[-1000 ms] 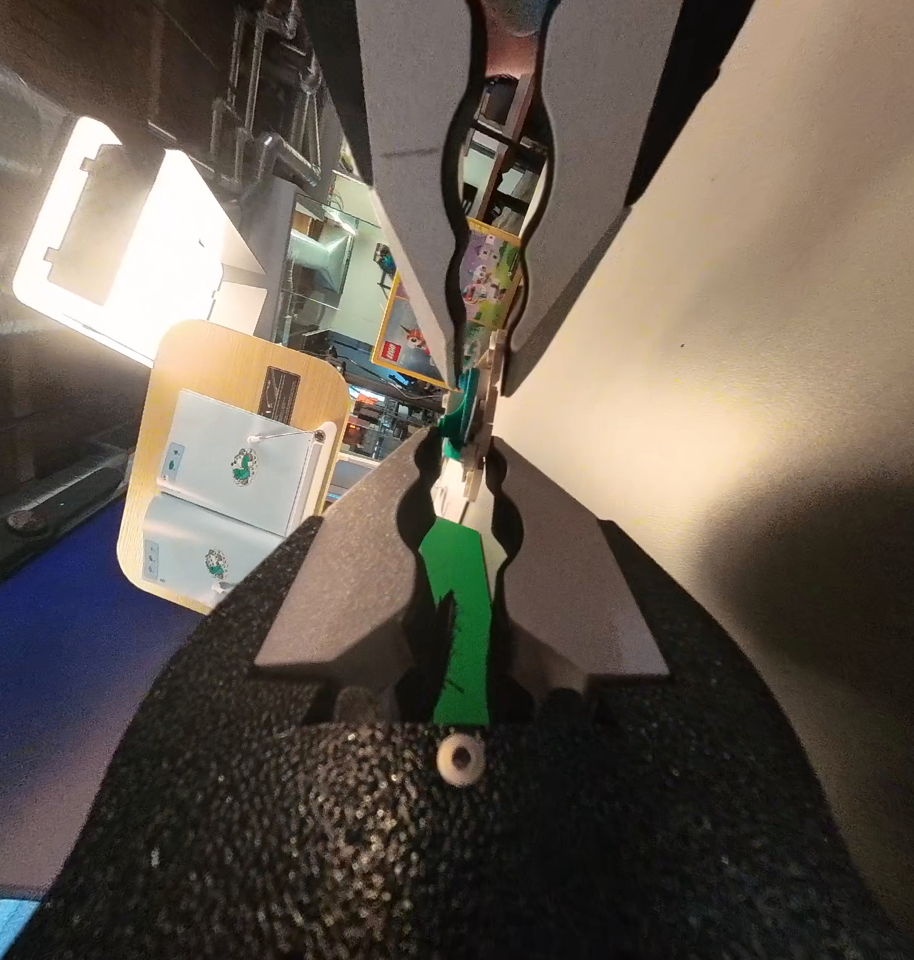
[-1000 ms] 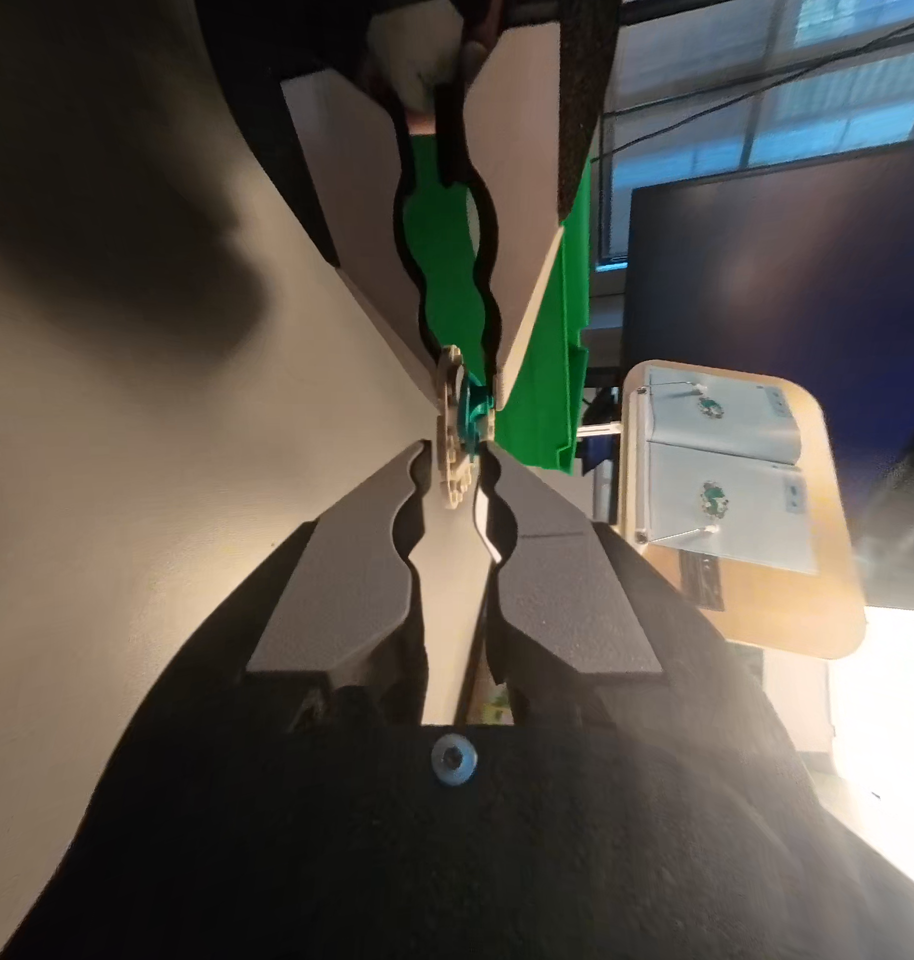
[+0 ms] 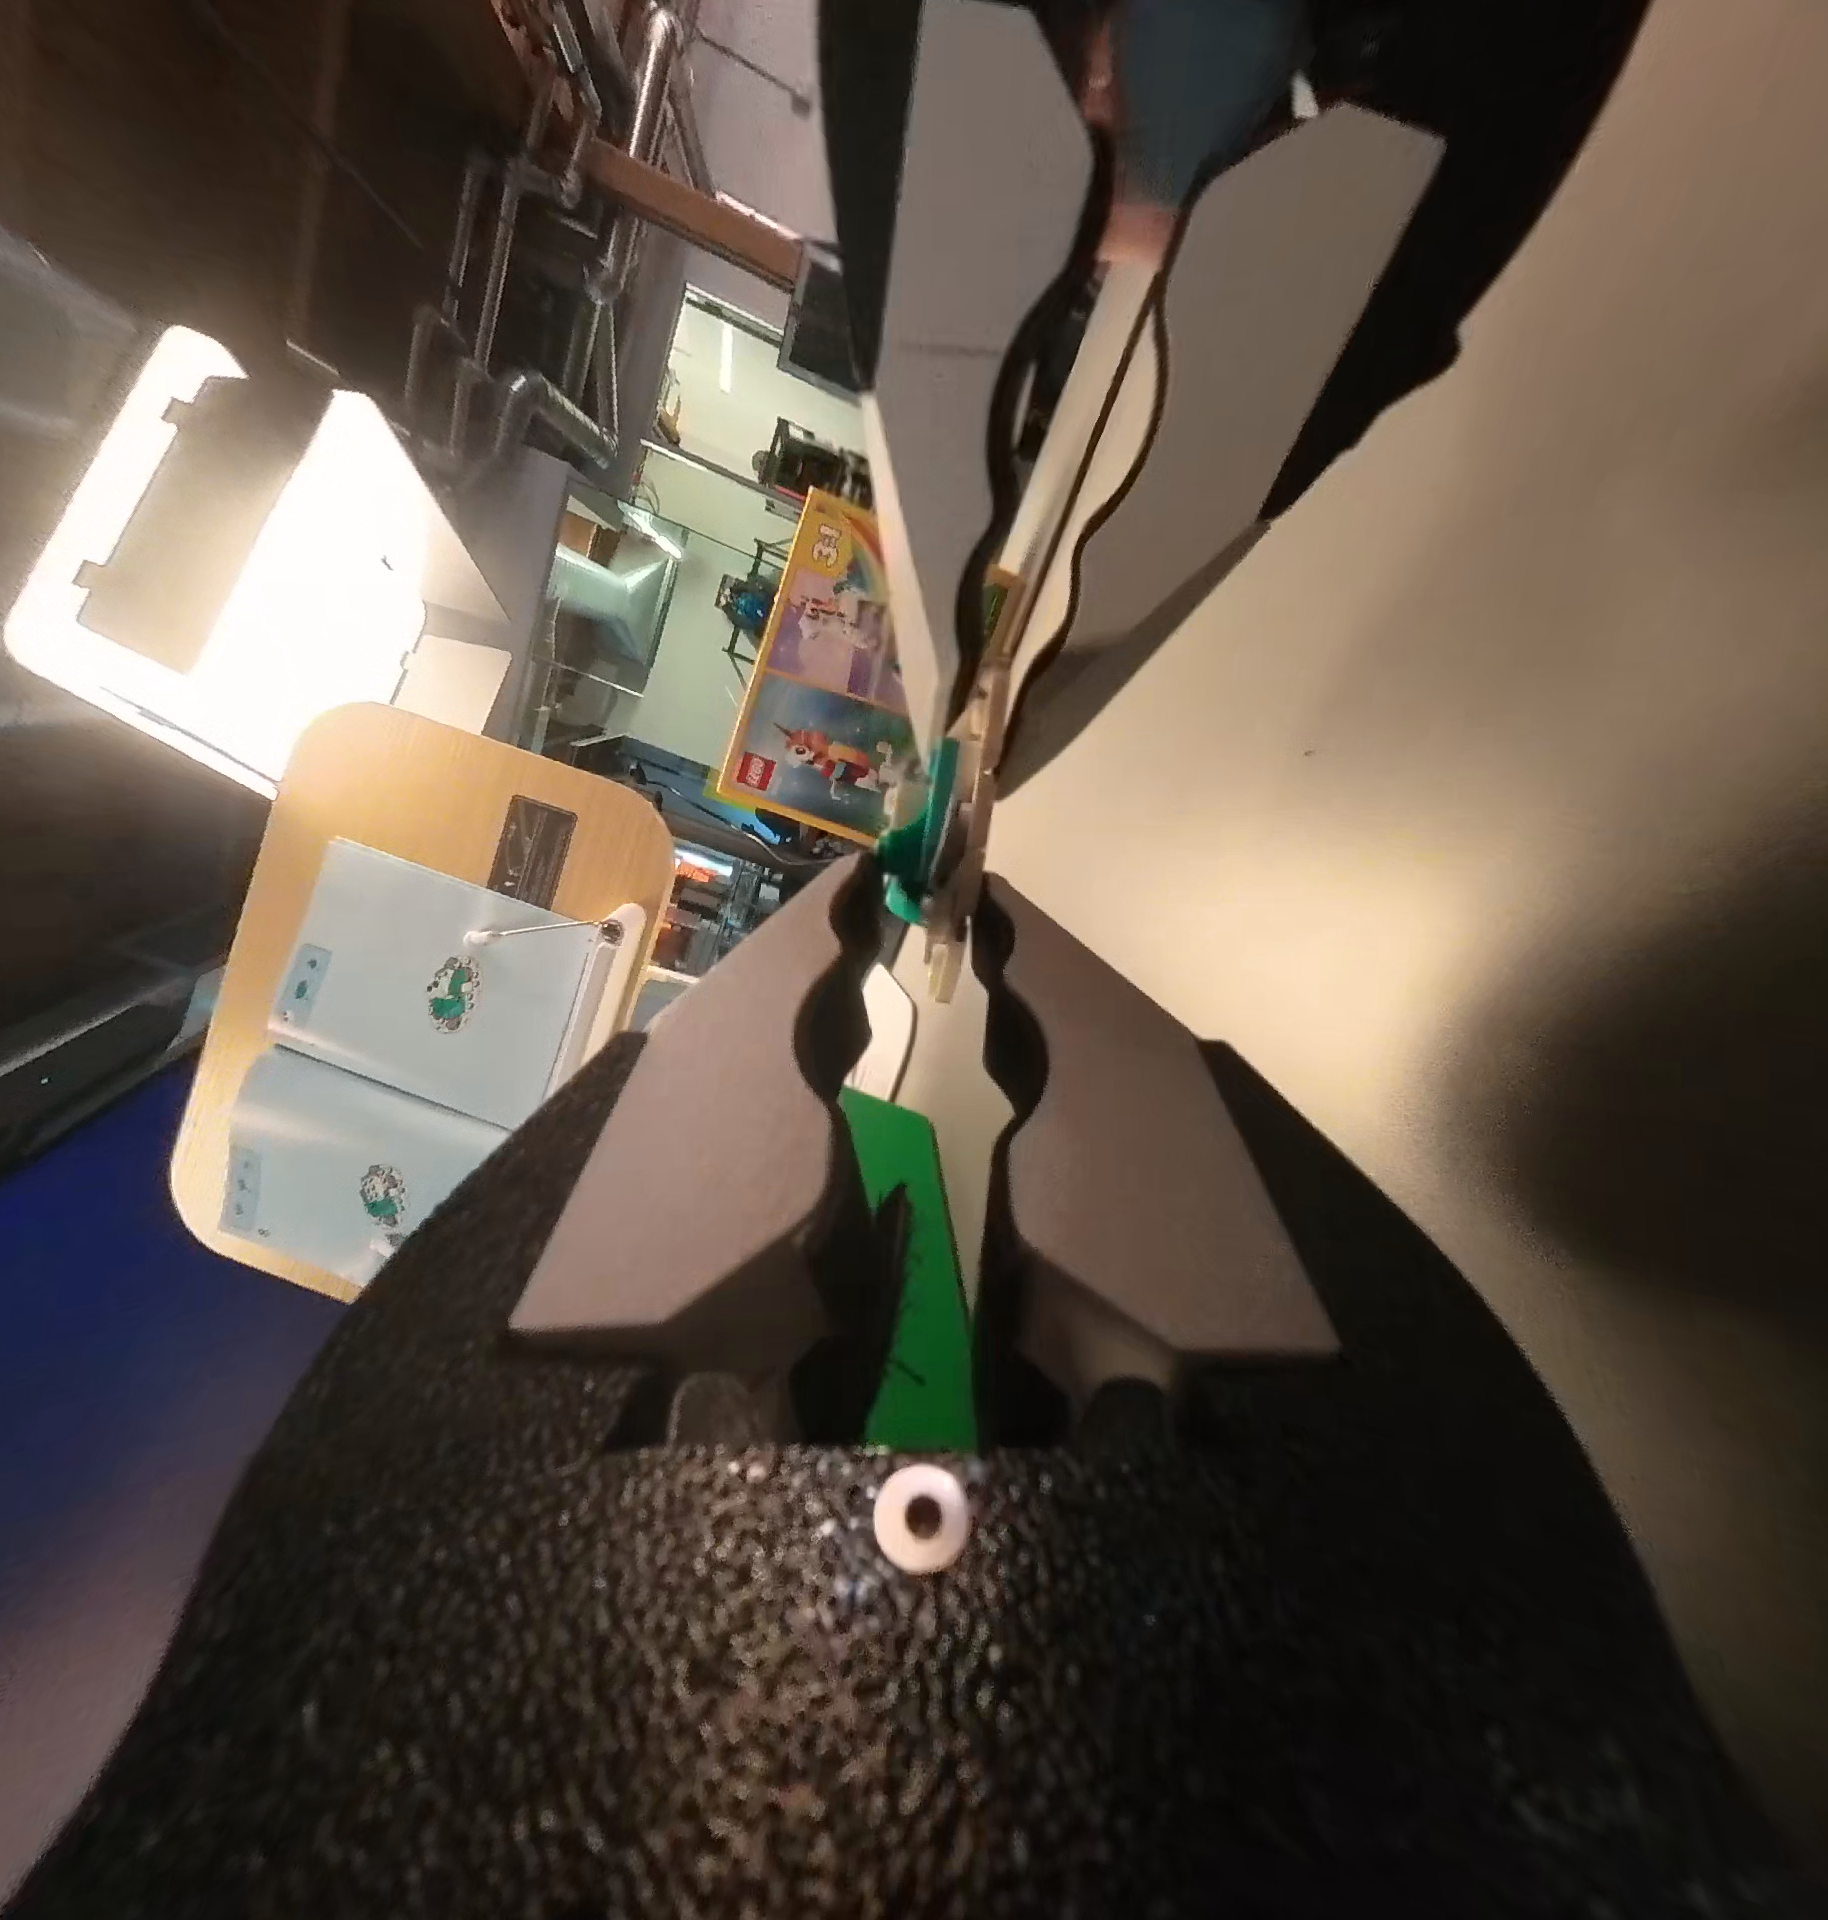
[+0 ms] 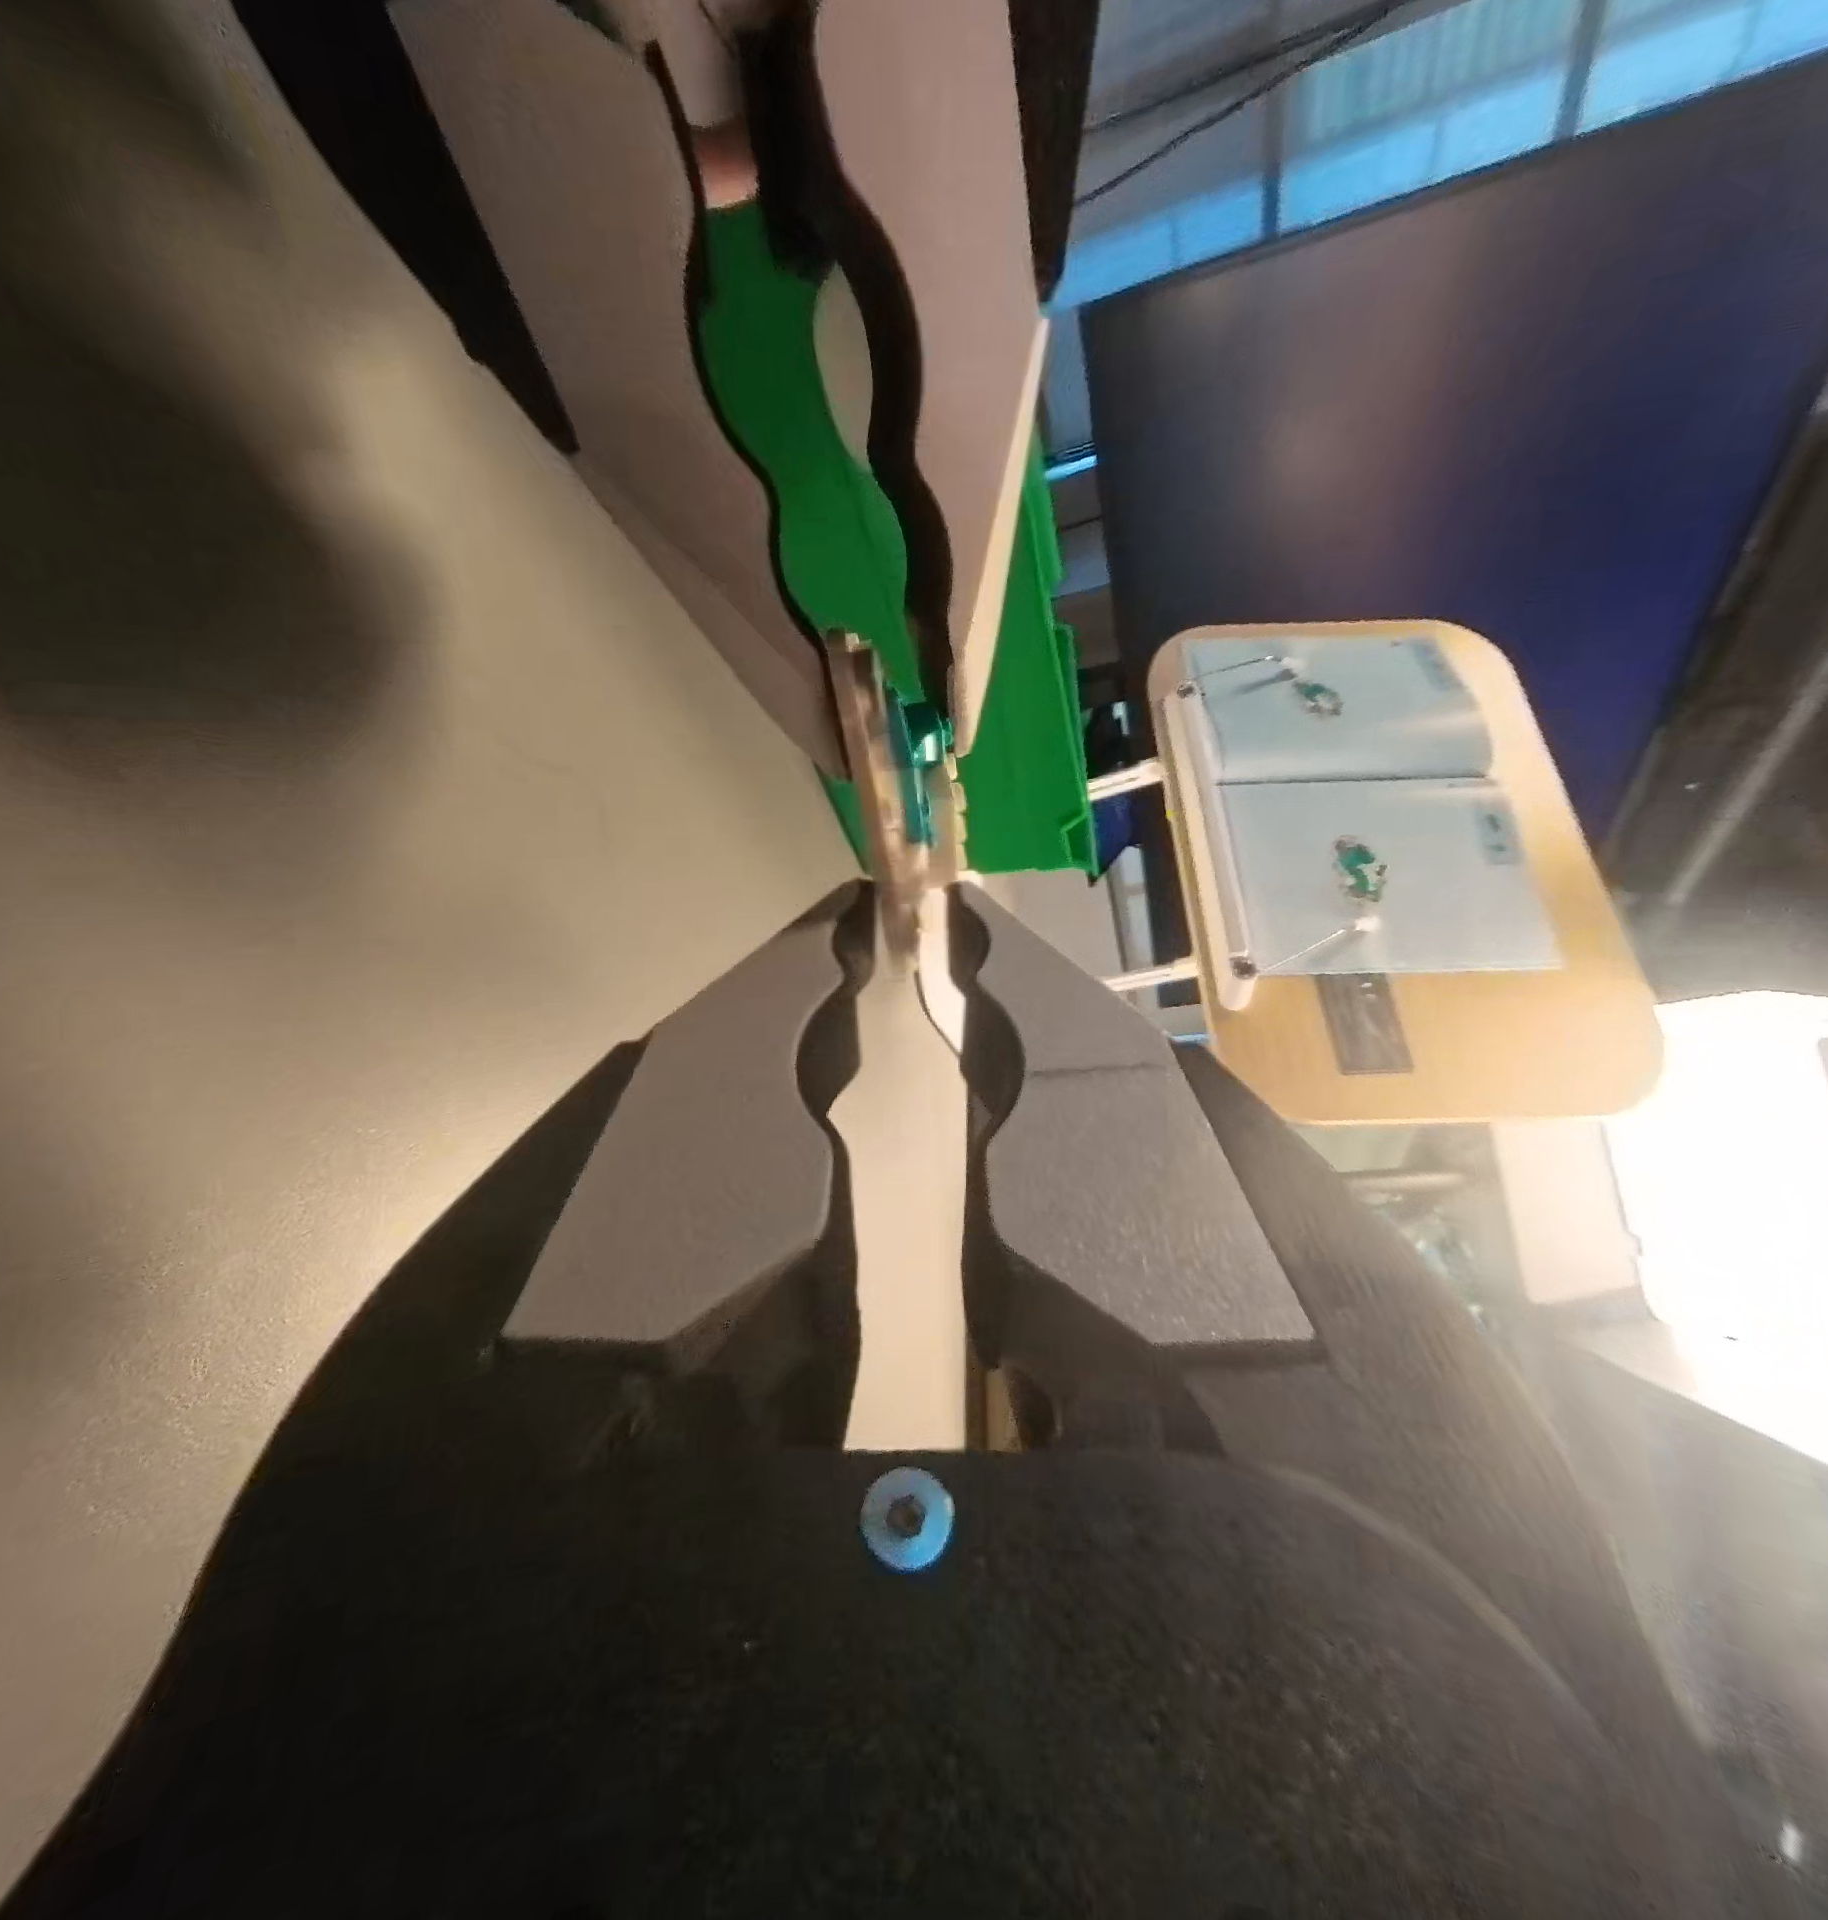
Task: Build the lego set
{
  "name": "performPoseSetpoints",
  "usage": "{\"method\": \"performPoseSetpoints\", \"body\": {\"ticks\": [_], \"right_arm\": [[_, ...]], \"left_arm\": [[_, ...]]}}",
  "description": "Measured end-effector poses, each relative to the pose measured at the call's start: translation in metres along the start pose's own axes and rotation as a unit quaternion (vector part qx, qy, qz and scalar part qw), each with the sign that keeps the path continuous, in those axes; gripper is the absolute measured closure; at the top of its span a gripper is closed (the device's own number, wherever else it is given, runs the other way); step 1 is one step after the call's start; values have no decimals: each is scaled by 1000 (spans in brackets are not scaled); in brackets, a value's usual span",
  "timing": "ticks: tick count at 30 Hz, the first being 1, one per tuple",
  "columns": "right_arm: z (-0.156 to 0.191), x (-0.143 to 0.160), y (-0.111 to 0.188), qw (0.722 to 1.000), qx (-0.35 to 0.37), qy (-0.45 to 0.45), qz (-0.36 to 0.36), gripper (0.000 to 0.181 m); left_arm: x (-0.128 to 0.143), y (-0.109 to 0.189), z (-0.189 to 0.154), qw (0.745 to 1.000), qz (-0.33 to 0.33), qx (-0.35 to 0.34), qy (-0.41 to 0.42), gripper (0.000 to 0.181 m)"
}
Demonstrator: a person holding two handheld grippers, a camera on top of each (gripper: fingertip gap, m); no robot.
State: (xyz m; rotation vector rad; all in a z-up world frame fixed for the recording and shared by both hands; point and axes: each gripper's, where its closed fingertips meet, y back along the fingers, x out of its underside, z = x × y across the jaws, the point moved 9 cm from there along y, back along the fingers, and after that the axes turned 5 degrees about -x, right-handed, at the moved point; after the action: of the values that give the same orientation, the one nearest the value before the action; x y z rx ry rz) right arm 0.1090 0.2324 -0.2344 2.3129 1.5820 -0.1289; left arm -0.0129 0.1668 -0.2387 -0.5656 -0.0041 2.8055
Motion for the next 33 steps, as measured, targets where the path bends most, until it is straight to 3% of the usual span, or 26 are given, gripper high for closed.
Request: {"method": "performPoseSetpoints", "body": {"ticks": [5,12,19,25,33], "right_arm": [[8,-1,0,999,26,-9,21,174],[9,16,8,985,61,-28,161,174],[14,6,21,968,116,-81,208,175],[15,-3,20,969,143,-85,180,175],[20,8,13,963,100,-63,242,174]], "left_arm": [[3,-1,-3,1000,-13,-2,2,168],[-5,5,0,999,-39,-18,30,161],[1,13,19,981,-69,-11,180,163],[0,21,22,963,-135,7,234,171],[2,26,31,957,-151,-26,246,179]]}}
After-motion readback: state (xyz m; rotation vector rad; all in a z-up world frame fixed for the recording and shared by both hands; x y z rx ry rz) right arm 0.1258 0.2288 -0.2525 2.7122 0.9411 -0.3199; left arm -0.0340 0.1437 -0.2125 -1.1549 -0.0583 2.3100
